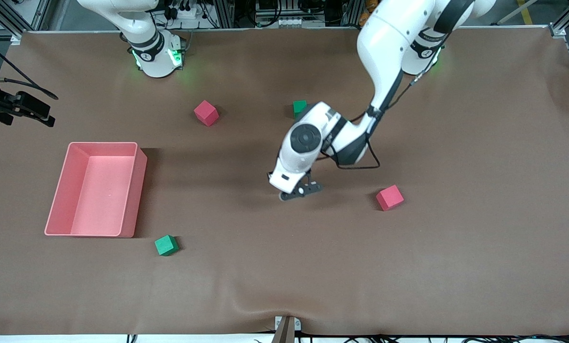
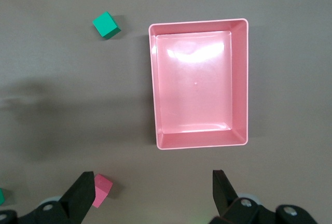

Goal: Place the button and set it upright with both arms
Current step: 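Grasp the button with the left gripper and lift it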

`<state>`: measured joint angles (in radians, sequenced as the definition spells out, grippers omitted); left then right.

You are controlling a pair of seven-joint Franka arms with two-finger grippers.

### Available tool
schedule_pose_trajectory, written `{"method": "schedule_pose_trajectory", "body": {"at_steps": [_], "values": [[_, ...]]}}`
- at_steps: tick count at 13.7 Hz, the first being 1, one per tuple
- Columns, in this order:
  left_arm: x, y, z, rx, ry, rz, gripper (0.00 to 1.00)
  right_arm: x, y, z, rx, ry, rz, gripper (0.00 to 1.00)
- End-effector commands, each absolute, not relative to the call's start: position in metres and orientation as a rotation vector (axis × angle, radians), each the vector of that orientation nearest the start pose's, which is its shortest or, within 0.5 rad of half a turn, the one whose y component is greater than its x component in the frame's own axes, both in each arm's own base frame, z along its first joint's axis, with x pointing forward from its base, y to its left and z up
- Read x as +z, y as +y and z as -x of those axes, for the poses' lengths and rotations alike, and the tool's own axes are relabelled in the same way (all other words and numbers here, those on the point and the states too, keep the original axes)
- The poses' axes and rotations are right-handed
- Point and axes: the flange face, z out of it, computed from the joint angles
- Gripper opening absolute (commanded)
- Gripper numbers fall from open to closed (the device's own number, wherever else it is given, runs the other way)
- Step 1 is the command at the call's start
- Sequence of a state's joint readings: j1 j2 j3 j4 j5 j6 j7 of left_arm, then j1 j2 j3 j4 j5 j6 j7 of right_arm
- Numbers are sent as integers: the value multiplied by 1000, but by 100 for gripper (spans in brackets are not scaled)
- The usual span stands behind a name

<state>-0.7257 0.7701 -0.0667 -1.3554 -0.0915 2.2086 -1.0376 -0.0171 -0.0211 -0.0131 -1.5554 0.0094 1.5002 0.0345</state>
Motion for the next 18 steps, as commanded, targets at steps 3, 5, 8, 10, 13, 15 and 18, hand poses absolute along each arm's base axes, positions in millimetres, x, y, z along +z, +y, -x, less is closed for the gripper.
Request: {"method": "schedule_pose_trajectory", "body": {"at_steps": [3,5,8,10,13,15,18], "values": [[305,-556,-492,-179,-545,3148,0,638,-22,-536,77,102,3127,100],[308,-575,-470,-314,-585,3102,0,638,-20,-536,79,97,3127,100],[322,-579,-462,-491,-573,3027,0,638,-17,-536,74,88,3128,100],[327,-576,-461,-470,-649,2993,0,638,-15,-536,74,83,3128,100],[319,-586,-429,-591,-869,2815,0,637,-15,-537,79,83,3128,100],[308,-601,-399,-826,-865,2694,0,637,-15,-537,79,85,3128,100],[277,-619,-373,-997,-923,2642,0,638,-15,-536,82,85,3128,100]]}}
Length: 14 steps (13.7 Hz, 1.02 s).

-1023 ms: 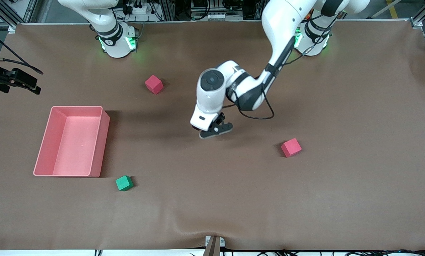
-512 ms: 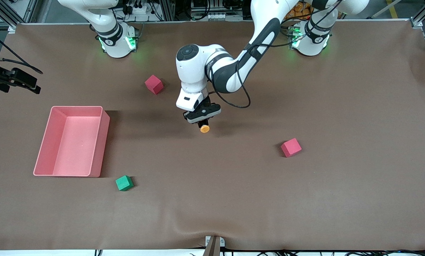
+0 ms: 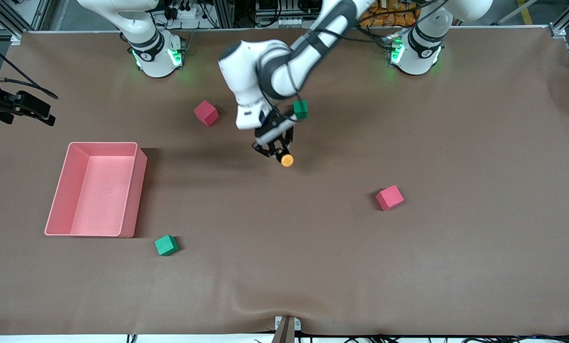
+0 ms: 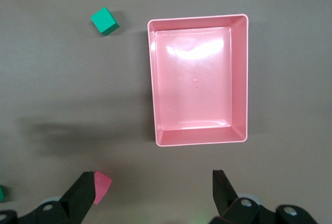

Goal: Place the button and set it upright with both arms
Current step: 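Grasp the button with the left gripper and lift it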

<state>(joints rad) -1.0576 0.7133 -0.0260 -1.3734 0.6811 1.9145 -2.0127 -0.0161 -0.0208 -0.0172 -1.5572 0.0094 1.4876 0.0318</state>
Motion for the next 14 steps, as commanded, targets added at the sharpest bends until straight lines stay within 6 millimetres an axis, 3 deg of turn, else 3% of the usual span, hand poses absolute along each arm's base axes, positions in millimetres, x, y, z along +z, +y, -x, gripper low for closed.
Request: {"method": "schedule_pose_trajectory", "body": {"at_steps": [1,6,14], "values": [[263,-624,-363,-1050,-918,2627,0,638,-15,-536,82,83,3128,100],[192,-629,-337,-1375,-861,2488,0,636,-14,-536,91,83,3126,100],[145,-622,-317,-1568,-690,2334,0,636,-14,-534,110,82,3126,100]]}}
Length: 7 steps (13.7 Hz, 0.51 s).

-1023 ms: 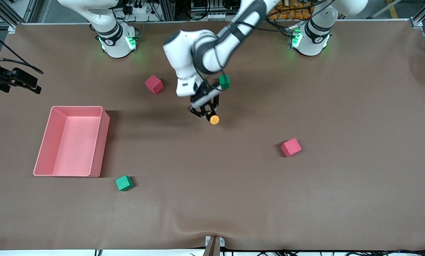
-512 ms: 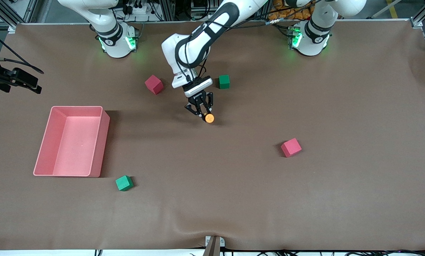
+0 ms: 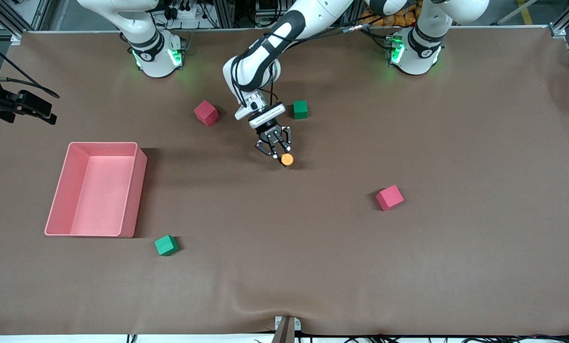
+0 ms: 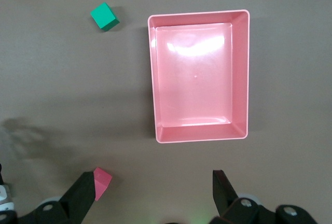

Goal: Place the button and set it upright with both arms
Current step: 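Grasp the button with the left gripper and lift it, then lower the button upright onto the table with the left gripper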

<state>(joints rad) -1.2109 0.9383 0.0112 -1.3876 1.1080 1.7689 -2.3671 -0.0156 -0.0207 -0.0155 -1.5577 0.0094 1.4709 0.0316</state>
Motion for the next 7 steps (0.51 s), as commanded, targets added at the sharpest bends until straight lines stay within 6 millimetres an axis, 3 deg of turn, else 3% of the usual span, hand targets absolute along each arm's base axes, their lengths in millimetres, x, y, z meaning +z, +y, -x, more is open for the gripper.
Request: {"method": "schedule_pose_trajectory", "body": {"at_steps": [1,4,7], "values": [[143,-622,-317,-1583,-674,2331,0,636,-14,-534,110,82,3126,100],[135,-620,-319,-1633,-662,2316,0,635,-13,-534,113,80,3126,100],[106,-611,-322,-1655,-610,2284,0,635,-13,-534,115,80,3126,100]]}}
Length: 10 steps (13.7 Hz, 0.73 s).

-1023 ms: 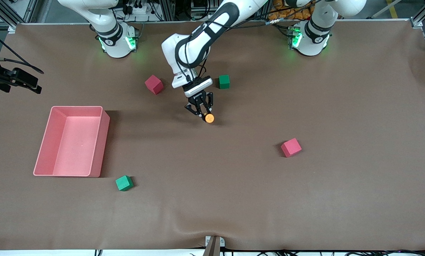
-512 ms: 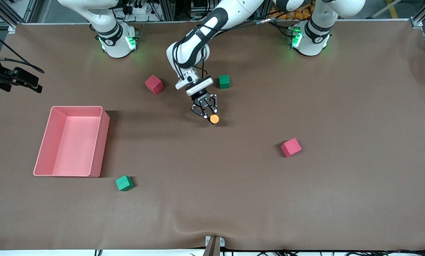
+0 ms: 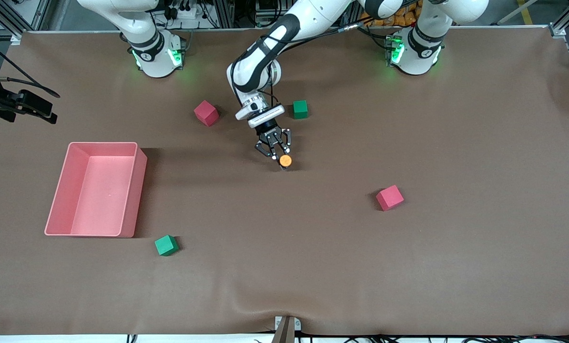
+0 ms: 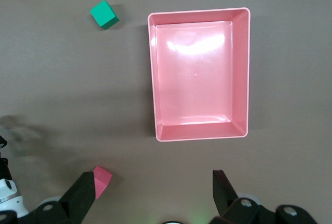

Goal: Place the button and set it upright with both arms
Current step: 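Lower the button upright onto the table with the left gripper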

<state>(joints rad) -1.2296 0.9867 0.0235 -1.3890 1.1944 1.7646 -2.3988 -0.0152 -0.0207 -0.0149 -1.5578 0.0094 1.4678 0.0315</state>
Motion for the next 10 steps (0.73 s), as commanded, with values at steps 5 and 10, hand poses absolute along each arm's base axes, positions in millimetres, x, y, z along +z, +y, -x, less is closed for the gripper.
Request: {"method": "schedule_pose_trajectory", "body": {"at_steps": [5,10], "values": [[108,-611,-321,-1664,-618,2286,0,635,-14,-532,129,82,3125,100],[103,-609,-318,-1682,-607,2245,0,635,-13,-533,130,78,3125,100]]}}
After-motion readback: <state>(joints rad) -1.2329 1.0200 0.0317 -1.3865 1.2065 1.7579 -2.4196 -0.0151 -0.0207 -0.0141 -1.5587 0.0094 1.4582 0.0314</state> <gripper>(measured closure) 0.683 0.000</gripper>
